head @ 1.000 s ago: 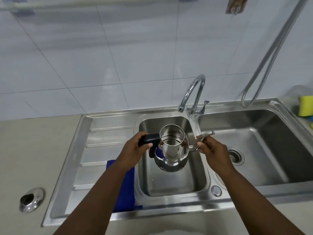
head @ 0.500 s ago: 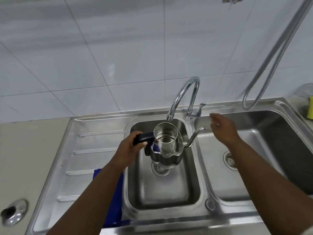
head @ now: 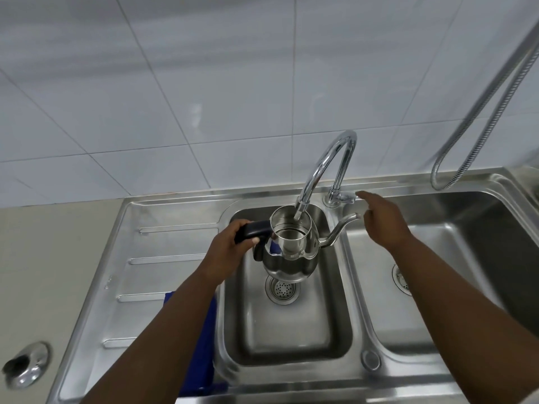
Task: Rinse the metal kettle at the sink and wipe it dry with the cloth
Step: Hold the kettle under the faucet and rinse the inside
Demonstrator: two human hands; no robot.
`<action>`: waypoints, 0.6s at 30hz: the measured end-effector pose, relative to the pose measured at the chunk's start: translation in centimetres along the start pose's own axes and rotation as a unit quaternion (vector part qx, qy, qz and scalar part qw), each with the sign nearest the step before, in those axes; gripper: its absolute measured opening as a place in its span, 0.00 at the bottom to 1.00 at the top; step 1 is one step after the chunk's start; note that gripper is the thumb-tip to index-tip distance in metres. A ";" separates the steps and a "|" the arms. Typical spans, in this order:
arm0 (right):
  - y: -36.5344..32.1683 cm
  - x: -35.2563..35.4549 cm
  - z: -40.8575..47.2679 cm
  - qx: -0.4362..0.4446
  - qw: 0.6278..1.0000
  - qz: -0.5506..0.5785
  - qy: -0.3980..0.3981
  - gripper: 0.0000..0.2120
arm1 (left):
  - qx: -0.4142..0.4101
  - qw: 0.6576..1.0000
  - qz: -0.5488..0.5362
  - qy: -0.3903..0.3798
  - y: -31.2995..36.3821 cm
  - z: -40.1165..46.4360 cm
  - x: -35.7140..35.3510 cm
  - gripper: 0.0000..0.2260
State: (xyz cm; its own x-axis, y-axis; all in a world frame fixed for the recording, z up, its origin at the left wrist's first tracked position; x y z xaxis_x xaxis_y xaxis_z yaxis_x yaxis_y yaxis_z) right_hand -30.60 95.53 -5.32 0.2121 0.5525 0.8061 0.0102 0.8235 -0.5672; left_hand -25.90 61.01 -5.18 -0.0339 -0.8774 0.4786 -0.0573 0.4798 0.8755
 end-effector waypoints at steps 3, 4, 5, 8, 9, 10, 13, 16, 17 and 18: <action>0.4 -0.2 -2.4 0.016 1.000 0.017 0.007 0.27 | -0.001 1.000 -0.008 0.002 -0.1 0.1 -0.2 0.12; 0.4 0.0 -3.1 0.009 0.999 0.029 0.026 0.28 | -0.002 1.000 -0.008 0.001 -0.2 0.2 -0.2 0.12; 0.2 0.2 -3.9 0.003 0.997 0.048 0.056 0.27 | -0.002 1.000 -0.009 0.001 -0.2 0.2 -0.3 0.12; -1.4 0.3 -5.8 -0.026 0.986 0.135 0.099 0.16 | 0.000 1.000 -0.011 0.002 -0.4 0.3 -0.3 0.12; -1.9 -0.3 -6.2 -0.048 0.983 0.163 0.075 0.11 | 0.000 1.000 -0.010 0.003 -0.4 0.4 -0.4 0.12; -2.1 -1.0 -6.4 -0.070 0.978 0.190 0.043 0.08 | 0.001 1.000 -0.010 0.003 -0.4 0.4 -0.4 0.12; -2.3 -2.3 -6.7 -0.095 0.966 0.239 0.006 0.05 | 0.006 1.000 -0.011 0.005 -0.6 0.5 -0.4 0.12; -2.5 -2.5 -6.4 -0.099 0.965 0.243 -0.001 0.05 | 0.011 1.000 -0.012 0.006 -0.9 0.7 -0.4 0.12; -2.6 -2.5 -6.3 -0.103 0.965 0.242 -0.004 0.05 | 0.011 1.000 -0.012 0.006 -0.9 0.7 -0.3 0.12; -2.6 -2.6 -6.2 -0.102 0.965 0.240 -0.006 0.05 | 0.012 1.000 -0.012 0.007 -1.0 0.8 -0.3 0.12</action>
State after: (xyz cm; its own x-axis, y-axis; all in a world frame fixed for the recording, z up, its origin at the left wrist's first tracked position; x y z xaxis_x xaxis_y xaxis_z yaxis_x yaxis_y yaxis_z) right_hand -25.11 91.14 -6.94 0.2295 0.8665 0.4432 0.1049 0.4307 -0.8964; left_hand -26.64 60.82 -6.22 -0.0187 -0.8882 0.4590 -0.0825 0.4589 0.8847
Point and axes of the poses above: each hand's wrist, its own z-axis towards the middle knuckle, its own x-axis out of the back of the hand, y = z × x, the point moved 7 cm from there along z, towards the middle knuckle, and after that the axes turned 7 degrees about y, right-handed, at the moved point
